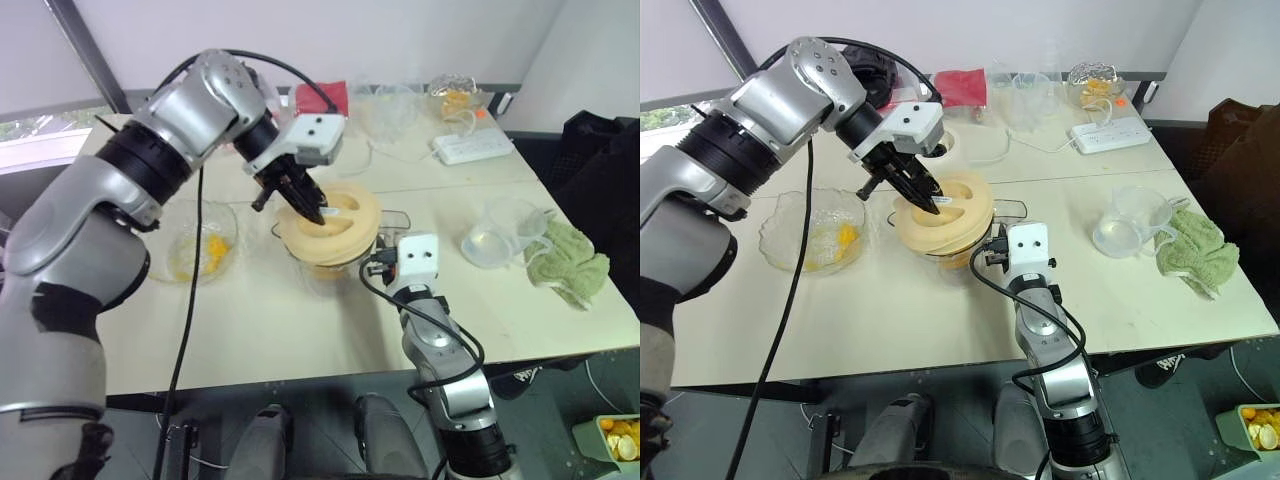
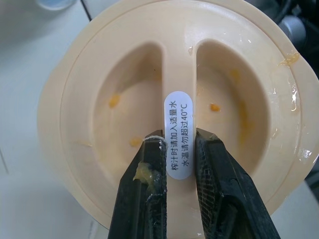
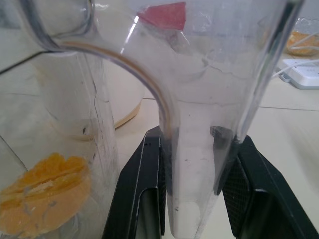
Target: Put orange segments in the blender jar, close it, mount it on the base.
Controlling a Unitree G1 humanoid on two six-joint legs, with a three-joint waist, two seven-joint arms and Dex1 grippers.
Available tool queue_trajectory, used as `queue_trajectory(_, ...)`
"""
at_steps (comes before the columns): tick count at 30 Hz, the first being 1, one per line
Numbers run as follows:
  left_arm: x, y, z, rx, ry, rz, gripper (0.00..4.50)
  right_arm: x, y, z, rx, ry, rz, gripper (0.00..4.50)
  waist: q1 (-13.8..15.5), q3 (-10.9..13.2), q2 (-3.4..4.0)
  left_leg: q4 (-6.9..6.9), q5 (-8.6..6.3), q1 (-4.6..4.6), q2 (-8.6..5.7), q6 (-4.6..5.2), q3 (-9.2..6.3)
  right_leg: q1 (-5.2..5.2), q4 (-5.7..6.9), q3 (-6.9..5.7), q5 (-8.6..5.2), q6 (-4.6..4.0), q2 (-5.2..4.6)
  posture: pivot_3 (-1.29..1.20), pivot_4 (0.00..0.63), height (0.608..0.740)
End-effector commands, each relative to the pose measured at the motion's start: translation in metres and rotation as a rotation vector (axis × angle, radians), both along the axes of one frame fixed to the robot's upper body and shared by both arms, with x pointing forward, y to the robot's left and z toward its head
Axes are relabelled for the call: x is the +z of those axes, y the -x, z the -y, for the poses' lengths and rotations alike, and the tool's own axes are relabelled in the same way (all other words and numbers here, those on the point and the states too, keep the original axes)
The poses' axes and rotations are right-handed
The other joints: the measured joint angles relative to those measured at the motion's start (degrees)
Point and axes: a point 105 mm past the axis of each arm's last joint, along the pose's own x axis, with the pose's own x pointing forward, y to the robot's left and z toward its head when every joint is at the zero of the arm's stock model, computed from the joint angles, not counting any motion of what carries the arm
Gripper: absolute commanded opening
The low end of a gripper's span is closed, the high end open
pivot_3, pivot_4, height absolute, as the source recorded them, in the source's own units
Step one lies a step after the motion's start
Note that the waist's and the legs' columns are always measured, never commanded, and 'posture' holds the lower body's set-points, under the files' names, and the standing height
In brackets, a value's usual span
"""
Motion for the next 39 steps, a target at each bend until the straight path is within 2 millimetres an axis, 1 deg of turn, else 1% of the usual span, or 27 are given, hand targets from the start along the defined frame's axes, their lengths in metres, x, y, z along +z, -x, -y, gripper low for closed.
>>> queue_trajectory(1,-0.018,0.002,-0.006,-0.069,-0.097,0.015,0.23,-0.009,-0.003,0.019,-0.101,0.032,-0.030,0.90,0.0,0.0,0.00,0.00,0.00,0.03,0.00,0.00,0.00,0.02,0.00,0.00,0.00,0.00,0.00,0.00,0.150,0.740)
queue_trajectory(4,-0.026,-0.007,-0.006,-0.059,-0.127,0.034,0.23,-0.005,-0.004,0.022,-0.109,0.033,-0.019,0.90,0.1,0.0,-0.01,0.00,0.00,0.04,0.00,0.00,0.00,0.04,0.00,0.00,0.00,0.00,0.01,0.00,0.150,0.740)
queue_trajectory(8,-0.031,-0.022,0.001,0.043,-0.108,0.040,0.23,-0.004,-0.002,0.024,-0.121,0.032,-0.014,0.90,0.6,-0.1,0.05,0.01,0.00,0.10,-0.02,0.00,0.02,0.14,-0.04,0.00,-0.01,0.00,0.01,0.00,0.150,0.740)
queue_trajectory(12,-0.036,-0.023,0.002,0.049,-0.122,0.003,0.23,-0.005,0.000,0.025,-0.130,0.031,-0.016,0.90,1.3,-0.3,0.11,0.02,0.00,0.21,-0.03,0.01,0.03,0.29,-0.08,0.00,-0.03,0.05,0.00,0.00,0.150,0.740)
queue_trajectory(14,-0.041,-0.024,0.001,0.041,-0.136,0.007,0.23,-0.005,0.000,0.025,-0.132,0.031,-0.016,0.90,1.4,-0.3,0.10,-0.01,0.00,0.43,-0.02,0.01,0.03,0.52,-0.12,0.00,-0.10,0.13,0.00,0.00,0.150,0.740)
queue_trajectory(16,-0.044,-0.023,0.002,0.038,-0.141,0.005,0.23,-0.005,0.000,0.025,-0.132,0.033,-0.016,0.90,1.5,-0.3,0.12,-0.09,-0.02,0.83,0.01,0.02,0.01,0.97,-0.26,-0.01,-0.25,0.21,0.00,0.00,0.150,0.740)
queue_trajectory(17,-0.046,-0.023,0.002,0.043,-0.144,0.003,0.23,-0.004,0.000,0.025,-0.133,0.034,-0.015,0.90,1.5,-0.3,0.14,-0.09,-0.02,0.86,0.01,0.03,-0.01,1.03,-0.31,-0.01,-0.30,0.24,0.00,0.00,0.150,0.740)
queue_trajectory(19,-0.050,-0.024,0.002,0.081,-0.153,-0.022,0.23,-0.004,0.000,0.026,-0.133,0.038,-0.014,0.90,1.5,-0.4,0.17,-0.08,-0.02,0.85,0.01,0.03,-0.02,1.05,-0.37,-0.01,-0.30,0.24,0.00,0.00,0.150,0.740)
queue_trajectory(21,-0.054,-0.028,0.001,0.166,-0.173,-0.041,0.23,-0.004,0.000,0.027,-0.133,0.043,-0.014,0.90,1.7,-0.5,0.18,-0.08,-0.02,0.86,0.00,0.03,-0.04,1.10,-0.41,-0.03,-0.30,0.25,0.00,0.00,0.150,0.740)
queue_trajectory(24,-0.051,-0.035,0.005,0.264,-0.131,-0.031,0.23,-0.004,0.000,0.027,-0.133,0.047,-0.015,0.90,1.8,-0.7,0.27,-0.08,-0.02,0.87,0.00,0.03,-0.05,1.15,-0.49,-0.05,-0.30,0.26,0.00,0.00,0.150,0.740)
queue_trajectory(29,-0.035,-0.041,0.011,0.441,-0.039,-0.032,0.23,-0.005,-0.002,0.022,-0.119,0.057,-0.013,0.90,2.1,-0.8,0.46,-0.07,-0.02,0.87,-0.01,0.03,-0.07,1.22,-0.56,-0.06,-0.30,0.27,0.00,0.00,0.150,0.740)
queue_trajectory(33,-0.024,-0.037,0.010,0.544,-0.016,-0.044,0.23,-0.003,-0.007,0.019,-0.097,0.060,-0.008,0.90,2.4,-0.8,0.46,-0.08,-0.02,0.86,-0.01,0.02,-0.09,1.24,-0.63,-0.07,-0.30,0.28,0.00,0.00,0.150,0.740)
queue_trajectory(39,-0.016,-0.031,0.003,0.607,0.017,-0.026,0.23,-0.003,-0.013,0.011,-0.049,0.071,-0.002,0.90,1.6,-0.8,0.48,-0.11,-0.02,0.85,0.00,0.02,-0.10,1.20,-0.66,-0.08,-0.29,0.27,0.00,0.00,0.150,0.740)
